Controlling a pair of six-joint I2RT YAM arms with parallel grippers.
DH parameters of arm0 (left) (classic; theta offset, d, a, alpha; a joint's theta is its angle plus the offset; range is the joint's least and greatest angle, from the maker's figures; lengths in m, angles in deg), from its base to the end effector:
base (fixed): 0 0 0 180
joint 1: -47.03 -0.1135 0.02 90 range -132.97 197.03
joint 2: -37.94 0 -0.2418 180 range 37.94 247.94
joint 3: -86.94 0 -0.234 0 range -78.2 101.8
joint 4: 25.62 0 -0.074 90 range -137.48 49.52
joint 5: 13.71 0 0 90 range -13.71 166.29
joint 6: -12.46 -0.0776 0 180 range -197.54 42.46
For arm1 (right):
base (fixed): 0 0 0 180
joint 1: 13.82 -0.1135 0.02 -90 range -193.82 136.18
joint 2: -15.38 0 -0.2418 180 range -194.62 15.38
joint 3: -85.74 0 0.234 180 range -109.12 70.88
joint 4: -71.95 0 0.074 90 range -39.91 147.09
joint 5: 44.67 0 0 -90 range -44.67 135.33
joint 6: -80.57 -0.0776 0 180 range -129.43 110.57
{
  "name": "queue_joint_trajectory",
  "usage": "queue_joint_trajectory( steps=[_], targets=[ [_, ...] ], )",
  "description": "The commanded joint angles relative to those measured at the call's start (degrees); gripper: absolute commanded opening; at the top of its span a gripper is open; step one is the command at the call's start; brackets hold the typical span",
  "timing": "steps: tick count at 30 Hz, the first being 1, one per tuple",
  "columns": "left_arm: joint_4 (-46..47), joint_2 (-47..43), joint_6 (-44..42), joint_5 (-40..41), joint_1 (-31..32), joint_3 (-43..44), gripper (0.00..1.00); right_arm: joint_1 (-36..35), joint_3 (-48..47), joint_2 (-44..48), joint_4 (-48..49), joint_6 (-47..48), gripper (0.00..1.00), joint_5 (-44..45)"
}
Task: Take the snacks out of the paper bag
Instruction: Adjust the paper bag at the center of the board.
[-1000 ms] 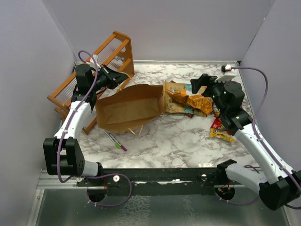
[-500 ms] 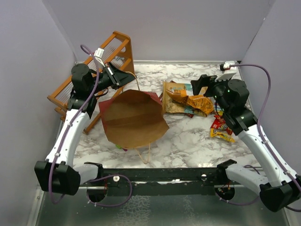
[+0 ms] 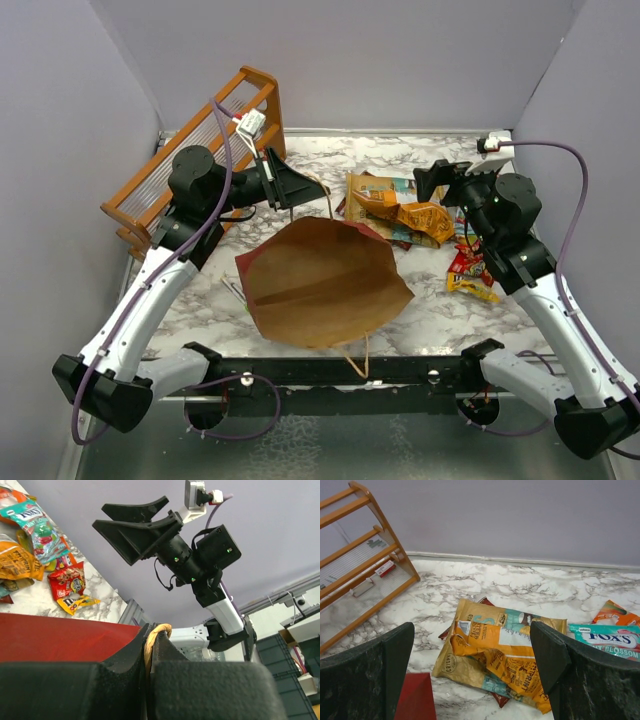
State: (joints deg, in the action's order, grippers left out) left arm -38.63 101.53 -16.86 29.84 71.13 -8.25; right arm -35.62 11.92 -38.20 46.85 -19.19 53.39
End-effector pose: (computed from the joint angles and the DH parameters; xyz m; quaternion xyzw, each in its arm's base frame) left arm 0.2114 -0.1562 0.4330 0.0942 0.6648 -0.6590 0.3390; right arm 0.2327 0.0814 0.3762 -0.0298 0.7356 0.1337 0.6635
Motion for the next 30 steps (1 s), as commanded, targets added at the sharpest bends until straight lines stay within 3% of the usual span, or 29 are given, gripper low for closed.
queue_joint_trajectory(
  steps=[1,9,14,25,30],
  targets=[
    [2.06,-0.37,0.64,0.93,1.3,-0.1,0.0,-0.34,-0.04,0.98,0.51,0.76,0.99,1.56],
    [-1.07,7.75,-2.85,2.6,1.23,-1.93,0.0,-0.34,-0.72,1.36,-0.05,1.12,0.99,1.69],
    [-11.09,15.0,-11.49,5.0,0.86,4.01,0.0,-0.35,-0.33,1.86,-0.31,1.63,0.99,2.18],
    [-15.17,21.32,-17.01,7.85,0.46,7.31,0.0,-0.3,0.15,2.09,0.4,2.38,0.99,2.47],
    [-17.77,24.38,-19.73,8.17,0.34,12.66,0.0,-0.35,-0.3,1.92,0.16,2.39,0.99,2.29]
  ],
)
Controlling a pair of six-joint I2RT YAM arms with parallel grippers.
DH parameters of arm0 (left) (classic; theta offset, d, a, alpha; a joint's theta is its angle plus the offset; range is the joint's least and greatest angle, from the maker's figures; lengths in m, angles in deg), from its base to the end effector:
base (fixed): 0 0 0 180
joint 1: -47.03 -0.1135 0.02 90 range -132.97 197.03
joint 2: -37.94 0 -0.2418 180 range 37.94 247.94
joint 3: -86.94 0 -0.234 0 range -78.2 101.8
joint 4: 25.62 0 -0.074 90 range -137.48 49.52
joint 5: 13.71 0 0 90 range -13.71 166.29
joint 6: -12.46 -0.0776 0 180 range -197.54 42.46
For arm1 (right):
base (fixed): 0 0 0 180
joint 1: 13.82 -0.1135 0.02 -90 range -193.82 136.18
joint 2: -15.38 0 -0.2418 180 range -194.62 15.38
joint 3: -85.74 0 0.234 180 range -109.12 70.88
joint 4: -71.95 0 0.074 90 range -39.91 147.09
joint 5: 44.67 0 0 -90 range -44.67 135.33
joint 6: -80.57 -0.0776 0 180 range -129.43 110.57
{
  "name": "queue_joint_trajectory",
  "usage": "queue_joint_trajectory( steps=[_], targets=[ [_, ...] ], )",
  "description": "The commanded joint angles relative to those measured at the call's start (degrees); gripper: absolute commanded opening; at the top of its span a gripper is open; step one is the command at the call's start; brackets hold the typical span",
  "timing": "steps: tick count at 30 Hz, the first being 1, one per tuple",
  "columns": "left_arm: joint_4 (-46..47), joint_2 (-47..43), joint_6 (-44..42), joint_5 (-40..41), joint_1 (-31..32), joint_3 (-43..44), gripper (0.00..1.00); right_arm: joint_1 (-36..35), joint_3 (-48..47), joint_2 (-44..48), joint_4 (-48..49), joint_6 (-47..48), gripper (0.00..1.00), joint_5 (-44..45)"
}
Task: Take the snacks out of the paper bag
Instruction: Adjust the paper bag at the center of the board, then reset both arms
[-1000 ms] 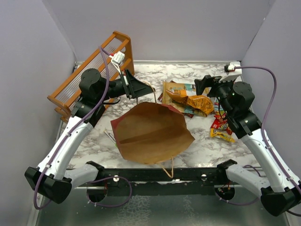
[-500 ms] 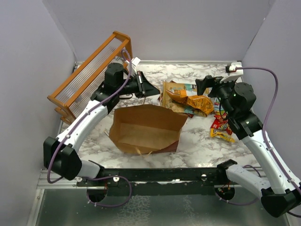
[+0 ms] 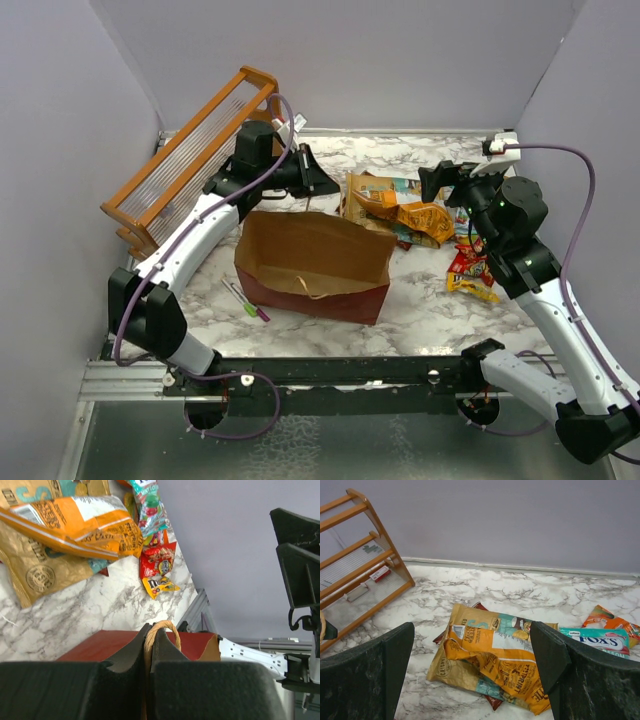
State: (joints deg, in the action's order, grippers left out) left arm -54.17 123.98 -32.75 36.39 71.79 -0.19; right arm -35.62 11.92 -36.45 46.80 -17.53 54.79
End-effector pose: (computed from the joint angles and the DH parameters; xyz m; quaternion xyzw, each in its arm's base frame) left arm 0.3058 -0.1958 0.3331 0.0533 0.7994 -0.5328 0.2723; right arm 0.2256 0.0765 0.3829 -0.0301 0.7255 0.1188 0.6773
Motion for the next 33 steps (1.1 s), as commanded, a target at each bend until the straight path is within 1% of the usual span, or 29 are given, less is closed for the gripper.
queue_joint_trajectory(
  steps=[1,4,9,12,14,15,17,19,20,21,23,25,27,28,30,33],
  targets=[
    [-2.15,2.89,-3.85,1.16,-0.31,5.54,0.0,-0.34,-0.44,0.2,0.11,0.74,0.99,0.83],
    [-0.81,5.33,-3.02,-0.42,-0.28,7.57,0.0,-0.34,-0.8,0.34,-0.15,0.74,0.99,0.95],
    [0.48,7.39,-2.42,-1.25,-0.25,8.2,0.0,-0.35,-0.72,0.6,-0.25,1.02,0.99,1.33],
    [-0.11,7.37,-2.69,-1.0,-0.27,8.08,0.0,-0.34,-0.8,0.47,-0.34,1.11,0.99,1.26],
    [-1.92,6.86,-3.92,0.56,-0.38,8.03,0.0,-0.35,-1.07,0.33,-0.55,1.07,0.99,1.43],
    [-3.51,6.49,-5.12,2.03,-0.44,8.15,0.05,-0.35,-1.33,0.13,-0.72,1.07,0.99,1.21],
    [-6.14,4.97,-7.92,5.94,-0.79,8.33,0.29,-0.32,-3.18,-1.01,-3.04,0.37,0.99,1.46],
    [-8.49,3.37,-10.88,9.65,-1.31,9.39,0.5,-0.34,-7.09,-3.31,-7.02,-1.29,0.99,2.55],
    [-10.09,2.96,-12.22,11.05,-1.9,10.71,0.59,-0.32,-9.19,-4.52,-9.17,-2.22,0.99,3.11],
    [-11.68,2.76,-13.46,11.93,-2.57,12.55,0.65,-0.34,-11.49,-5.77,-11.25,-3.13,0.99,3.77],
    [-15.17,2.74,-15.66,13.49,-4.05,16.84,0.73,-0.34,-15.78,-7.96,-15.19,-5.22,0.99,5.29],
    [-17.6,2.5,-17.32,14.62,-5.0,21.44,0.78,-0.35,-18.73,-9.02,-17.86,-9.36,0.99,7.87],
    [-19.7,1.88,-18.62,15.88,-5.45,24.48,0.83,-0.35,-19.73,-8.49,-18.67,-13.76,0.99,9.9],
    [-20.76,1.32,-19.2,16.68,-5.5,25.64,0.85,-0.35,-20.28,-8.06,-18.87,-14.44,0.99,9.24],
    [-22.44,-0.3,-19.95,18.95,-5.66,26.94,0.93,-0.35,-23.5,-7.96,-20.51,-13.01,0.99,6.24],
    [-23.17,-3.78,-20.76,21.76,-5.82,26.91,0.95,-0.34,-27.21,-7.22,-22.49,-11.06,0.99,4.78]
  ],
)
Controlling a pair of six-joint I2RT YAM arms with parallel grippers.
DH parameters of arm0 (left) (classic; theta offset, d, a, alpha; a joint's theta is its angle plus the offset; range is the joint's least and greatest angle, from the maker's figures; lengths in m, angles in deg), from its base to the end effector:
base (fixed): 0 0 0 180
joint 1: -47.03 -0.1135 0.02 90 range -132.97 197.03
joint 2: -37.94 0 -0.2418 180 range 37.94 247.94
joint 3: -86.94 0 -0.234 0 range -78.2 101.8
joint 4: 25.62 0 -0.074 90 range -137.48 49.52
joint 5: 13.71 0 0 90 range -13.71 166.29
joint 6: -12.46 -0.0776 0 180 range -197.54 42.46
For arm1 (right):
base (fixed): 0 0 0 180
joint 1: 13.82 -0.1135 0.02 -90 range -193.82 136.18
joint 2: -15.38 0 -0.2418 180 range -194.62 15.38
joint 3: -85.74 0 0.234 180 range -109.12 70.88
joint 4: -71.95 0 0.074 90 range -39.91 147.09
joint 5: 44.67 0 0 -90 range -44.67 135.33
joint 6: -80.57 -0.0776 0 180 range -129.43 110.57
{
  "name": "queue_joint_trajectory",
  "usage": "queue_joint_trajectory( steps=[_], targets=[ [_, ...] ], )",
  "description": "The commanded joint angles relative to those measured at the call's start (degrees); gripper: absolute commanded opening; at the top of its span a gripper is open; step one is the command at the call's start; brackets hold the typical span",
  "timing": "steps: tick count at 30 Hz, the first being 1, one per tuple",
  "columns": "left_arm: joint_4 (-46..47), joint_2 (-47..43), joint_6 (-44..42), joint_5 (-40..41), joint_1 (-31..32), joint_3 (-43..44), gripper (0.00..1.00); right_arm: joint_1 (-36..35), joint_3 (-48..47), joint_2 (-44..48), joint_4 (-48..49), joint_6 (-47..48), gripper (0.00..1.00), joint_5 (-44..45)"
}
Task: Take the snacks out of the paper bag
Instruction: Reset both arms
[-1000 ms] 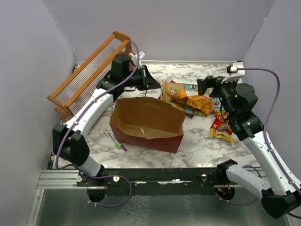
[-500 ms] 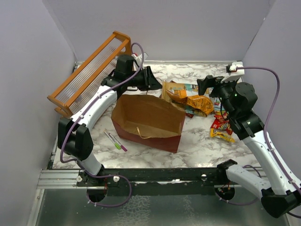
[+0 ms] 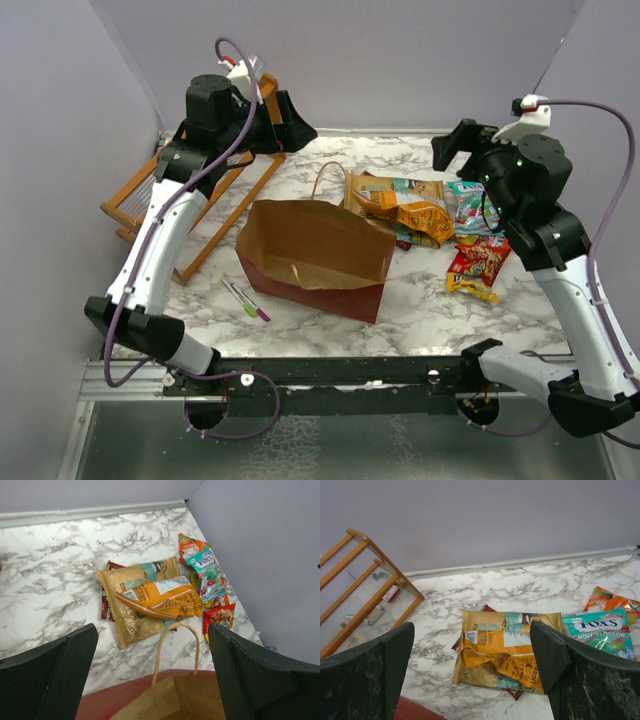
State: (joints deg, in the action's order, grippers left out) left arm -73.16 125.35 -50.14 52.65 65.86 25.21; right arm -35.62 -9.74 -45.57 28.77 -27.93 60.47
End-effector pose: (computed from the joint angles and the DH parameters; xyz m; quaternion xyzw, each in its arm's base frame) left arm 0.3202 -0.1421 0.4334 0.0633 0.7921 -0.3806 0.4730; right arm 0.2328 0.0713 0.4351 0.0642 0.7540 0.1288 0.6410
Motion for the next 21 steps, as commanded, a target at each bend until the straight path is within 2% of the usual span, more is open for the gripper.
queue_joint_trajectory(
  steps=[1,5,9,15,21],
  targets=[
    [-4.31,-5.98,-3.4,5.79,0.07,1.94,0.95,-0.32,-6.08,2.57,-4.32,1.55,0.99,-1.6],
    [-3.26,-10.67,-3.41,7.05,0.05,5.88,0.95,-0.35,-7.19,6.83,-1.83,7.99,0.99,-3.89],
    [-1.96,-17.57,-8.14,14.48,0.02,9.96,0.98,-0.34,-11.35,11.6,-0.45,10.1,0.99,-10.17],
    [6.51,-32.63,-12.28,30.14,0.06,-0.52,0.99,-0.35,-15.94,13.89,1.57,10.06,0.99,-11.93],
    [5.89,-35.34,-13.28,32.17,0.04,-1.37,0.99,-0.31,-18.84,12.62,-0.73,10.17,0.99,-8.87]
  ],
)
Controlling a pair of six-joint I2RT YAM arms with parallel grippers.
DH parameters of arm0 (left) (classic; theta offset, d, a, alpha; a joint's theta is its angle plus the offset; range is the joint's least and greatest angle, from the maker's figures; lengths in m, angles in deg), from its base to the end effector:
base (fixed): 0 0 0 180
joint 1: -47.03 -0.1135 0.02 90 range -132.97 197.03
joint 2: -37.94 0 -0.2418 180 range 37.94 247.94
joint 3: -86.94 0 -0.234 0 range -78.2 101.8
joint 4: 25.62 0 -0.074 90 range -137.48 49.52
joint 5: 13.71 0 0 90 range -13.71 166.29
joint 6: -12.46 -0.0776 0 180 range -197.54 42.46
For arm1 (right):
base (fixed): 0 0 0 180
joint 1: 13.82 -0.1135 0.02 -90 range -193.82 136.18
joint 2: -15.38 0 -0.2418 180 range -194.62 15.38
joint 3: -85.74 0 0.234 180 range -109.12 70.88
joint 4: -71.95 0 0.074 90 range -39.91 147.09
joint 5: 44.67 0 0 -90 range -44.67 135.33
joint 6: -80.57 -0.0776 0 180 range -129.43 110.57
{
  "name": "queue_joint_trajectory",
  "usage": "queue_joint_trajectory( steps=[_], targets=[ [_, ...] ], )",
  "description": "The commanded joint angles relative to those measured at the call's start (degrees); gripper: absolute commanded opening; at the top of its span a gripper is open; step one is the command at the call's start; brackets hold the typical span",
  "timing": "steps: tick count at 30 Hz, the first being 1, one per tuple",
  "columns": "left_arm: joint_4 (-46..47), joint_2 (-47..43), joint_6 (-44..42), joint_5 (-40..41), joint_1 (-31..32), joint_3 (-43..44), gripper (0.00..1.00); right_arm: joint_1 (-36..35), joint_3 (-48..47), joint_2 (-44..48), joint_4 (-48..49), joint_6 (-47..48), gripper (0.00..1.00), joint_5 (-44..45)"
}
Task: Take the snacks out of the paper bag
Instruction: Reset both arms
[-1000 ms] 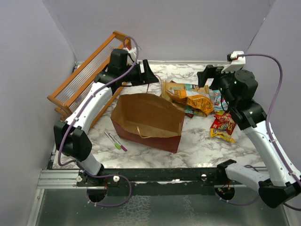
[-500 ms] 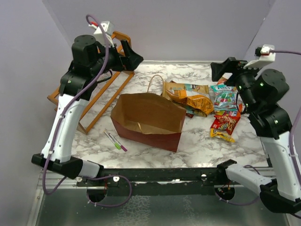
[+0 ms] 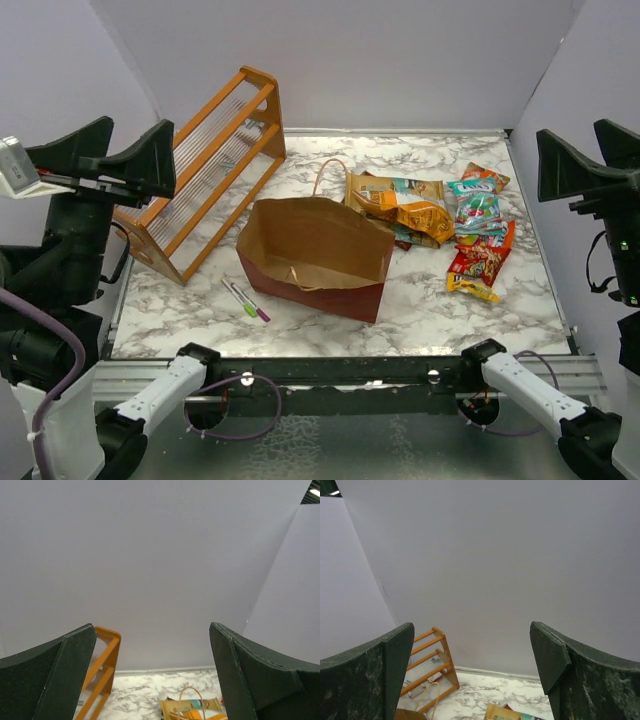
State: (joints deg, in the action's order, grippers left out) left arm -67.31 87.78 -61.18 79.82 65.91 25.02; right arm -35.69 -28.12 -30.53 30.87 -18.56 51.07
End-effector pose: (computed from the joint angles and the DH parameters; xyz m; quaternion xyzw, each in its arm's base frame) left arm 0.0832 -0.0234 0.5833 -0.0146 0.5260 -0.2419 0.8152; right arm 0.0720 0.0205 0.5724 -0.0156 0.5243 0.2022 0.8270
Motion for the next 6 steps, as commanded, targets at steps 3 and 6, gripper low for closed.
queue_joint_trajectory(
  steps=[3,6],
  targets=[
    [-1.72,2.34,-1.78,5.17,-0.03,-0.79,0.99,-0.28,-0.4,-2.28,-3.71,0.35,1.0,1.94],
    [-2.06,2.1,-0.49,4.17,-0.05,-1.47,0.99,-0.28,-1.34,-3.11,-6.05,1.18,0.99,1.93]
  ],
)
